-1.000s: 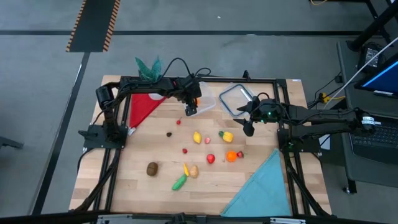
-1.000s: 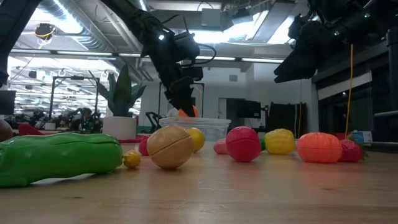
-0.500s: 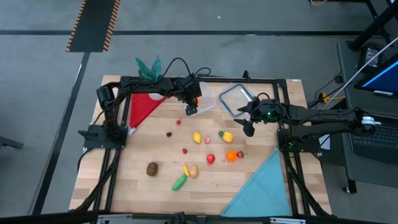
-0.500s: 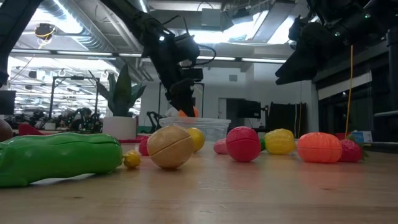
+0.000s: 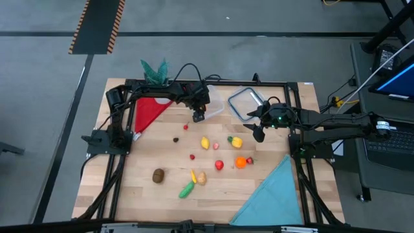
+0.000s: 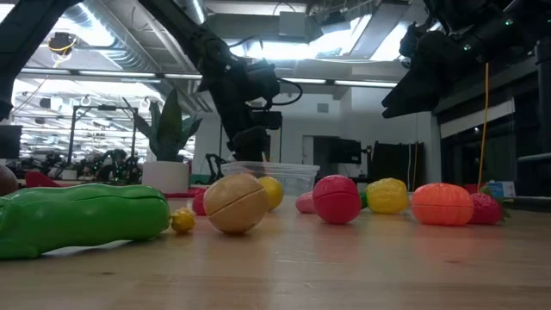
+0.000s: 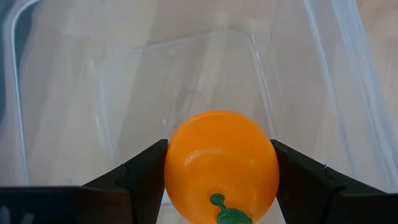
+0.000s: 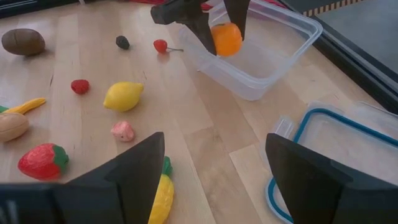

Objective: Pick and placing Produce into tupperware
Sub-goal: Put the orange into the transparent container

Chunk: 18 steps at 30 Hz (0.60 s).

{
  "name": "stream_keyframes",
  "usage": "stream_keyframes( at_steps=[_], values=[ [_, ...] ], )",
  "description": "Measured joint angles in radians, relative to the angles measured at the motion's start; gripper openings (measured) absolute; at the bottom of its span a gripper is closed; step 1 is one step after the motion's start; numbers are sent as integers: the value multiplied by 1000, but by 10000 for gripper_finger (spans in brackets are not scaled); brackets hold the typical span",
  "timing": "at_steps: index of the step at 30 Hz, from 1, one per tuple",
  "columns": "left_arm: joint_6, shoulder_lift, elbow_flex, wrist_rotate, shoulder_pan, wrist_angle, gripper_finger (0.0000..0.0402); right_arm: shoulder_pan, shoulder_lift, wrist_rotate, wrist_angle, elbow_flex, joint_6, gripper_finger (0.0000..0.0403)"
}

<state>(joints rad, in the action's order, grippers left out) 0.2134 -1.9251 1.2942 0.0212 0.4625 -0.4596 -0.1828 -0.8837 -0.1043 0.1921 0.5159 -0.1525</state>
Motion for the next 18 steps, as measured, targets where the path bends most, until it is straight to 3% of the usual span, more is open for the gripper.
stream_keyframes(
  at_steps=[7,18],
  values=[
    [0,0,0,-2,-6,0,271,0,0,0,0,0,0,282],
    [9,21,0,-27,-6,-19,274,0,0,0,1,0,1,282]
  ],
)
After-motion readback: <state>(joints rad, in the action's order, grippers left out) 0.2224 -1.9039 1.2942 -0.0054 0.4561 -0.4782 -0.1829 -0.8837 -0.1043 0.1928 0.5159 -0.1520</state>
